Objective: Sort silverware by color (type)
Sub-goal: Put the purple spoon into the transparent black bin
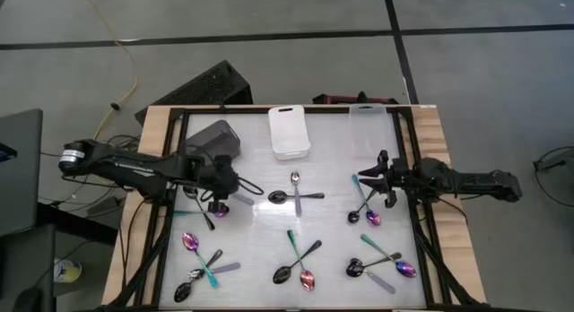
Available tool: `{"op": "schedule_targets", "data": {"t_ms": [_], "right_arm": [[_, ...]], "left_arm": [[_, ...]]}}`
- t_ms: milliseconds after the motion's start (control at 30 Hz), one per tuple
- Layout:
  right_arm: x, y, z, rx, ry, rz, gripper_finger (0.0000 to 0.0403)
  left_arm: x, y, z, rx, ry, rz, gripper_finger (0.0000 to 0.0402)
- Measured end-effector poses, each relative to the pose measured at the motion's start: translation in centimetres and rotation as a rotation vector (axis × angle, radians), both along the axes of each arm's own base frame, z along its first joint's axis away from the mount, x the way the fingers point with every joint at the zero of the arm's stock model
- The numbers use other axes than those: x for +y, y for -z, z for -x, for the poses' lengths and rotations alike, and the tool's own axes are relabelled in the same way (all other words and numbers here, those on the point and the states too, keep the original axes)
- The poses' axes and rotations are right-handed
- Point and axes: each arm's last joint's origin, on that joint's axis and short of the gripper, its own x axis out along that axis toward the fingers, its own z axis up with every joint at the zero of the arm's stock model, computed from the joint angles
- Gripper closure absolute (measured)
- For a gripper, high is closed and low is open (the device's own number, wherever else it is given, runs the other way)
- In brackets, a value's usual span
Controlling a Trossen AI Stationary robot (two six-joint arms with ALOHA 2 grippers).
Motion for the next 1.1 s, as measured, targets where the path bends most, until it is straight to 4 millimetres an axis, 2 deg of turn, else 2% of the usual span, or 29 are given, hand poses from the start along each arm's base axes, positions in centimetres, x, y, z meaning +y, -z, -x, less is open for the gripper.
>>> {"op": "schedule_targets", "data": {"t_ms": [200, 533, 700, 900, 967, 1100], "right_arm": [[0.0, 0.4, 0.0, 0.036, 0.000, -0.004, 0.0269], [0.0, 0.3, 0.0, 0.036, 0.000, -0.003, 0.0269], [0.0, 0.3, 0.0, 0.035, 0.000, -0.003, 0.0269], [0.0, 0.3, 0.0, 0.034, 0.000, -0.002, 0.0269], [0.0, 0.3, 0.0, 0.034, 0.000, -0.002, 0.0269], [0.0, 0.3, 0.0, 0.034, 0.000, -0.002, 0.0269]], "left_arm": [[0.3, 2.2, -1.0, 0.106, 0.014, 0.024, 0.0244], [1.0, 5.1, -1.8, 0.261, 0.073, 0.056, 0.0255], [1.2, 5.7, -2.0, 0.302, 0.101, 0.050, 0.0285], [1.3, 5.6, -1.9, 0.304, 0.134, 0.039, 0.0377], [1.3, 5.3, -2.2, 0.299, 0.133, 0.034, 0.0386], [1.6, 4.0, -3.3, 0.270, 0.106, -0.018, 0.0377]]}}
